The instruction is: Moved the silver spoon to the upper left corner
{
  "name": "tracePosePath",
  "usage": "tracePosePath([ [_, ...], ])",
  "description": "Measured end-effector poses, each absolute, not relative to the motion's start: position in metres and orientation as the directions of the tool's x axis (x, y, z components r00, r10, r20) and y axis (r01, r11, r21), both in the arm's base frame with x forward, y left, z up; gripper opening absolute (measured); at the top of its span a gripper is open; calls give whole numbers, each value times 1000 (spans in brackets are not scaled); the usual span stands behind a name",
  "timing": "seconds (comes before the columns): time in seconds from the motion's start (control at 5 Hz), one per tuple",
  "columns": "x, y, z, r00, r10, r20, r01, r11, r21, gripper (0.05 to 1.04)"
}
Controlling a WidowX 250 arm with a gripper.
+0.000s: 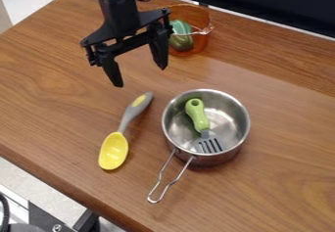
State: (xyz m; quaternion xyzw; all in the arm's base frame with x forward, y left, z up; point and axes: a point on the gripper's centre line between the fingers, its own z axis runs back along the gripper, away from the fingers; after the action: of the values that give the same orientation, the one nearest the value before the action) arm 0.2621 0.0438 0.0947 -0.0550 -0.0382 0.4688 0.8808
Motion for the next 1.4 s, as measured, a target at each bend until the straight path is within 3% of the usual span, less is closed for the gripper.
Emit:
tracePosePath([
  [0.4,251,46,82,524,851,-31,-848,517,-113,994],
  [0.8,226,65,87,521,852,-42,-849,513,-130,994],
  [1.2,202,50,77,763,646,-13,-641,754,-145,994],
  [1.4,201,46,74,806,592,13,-584,798,-151,993],
])
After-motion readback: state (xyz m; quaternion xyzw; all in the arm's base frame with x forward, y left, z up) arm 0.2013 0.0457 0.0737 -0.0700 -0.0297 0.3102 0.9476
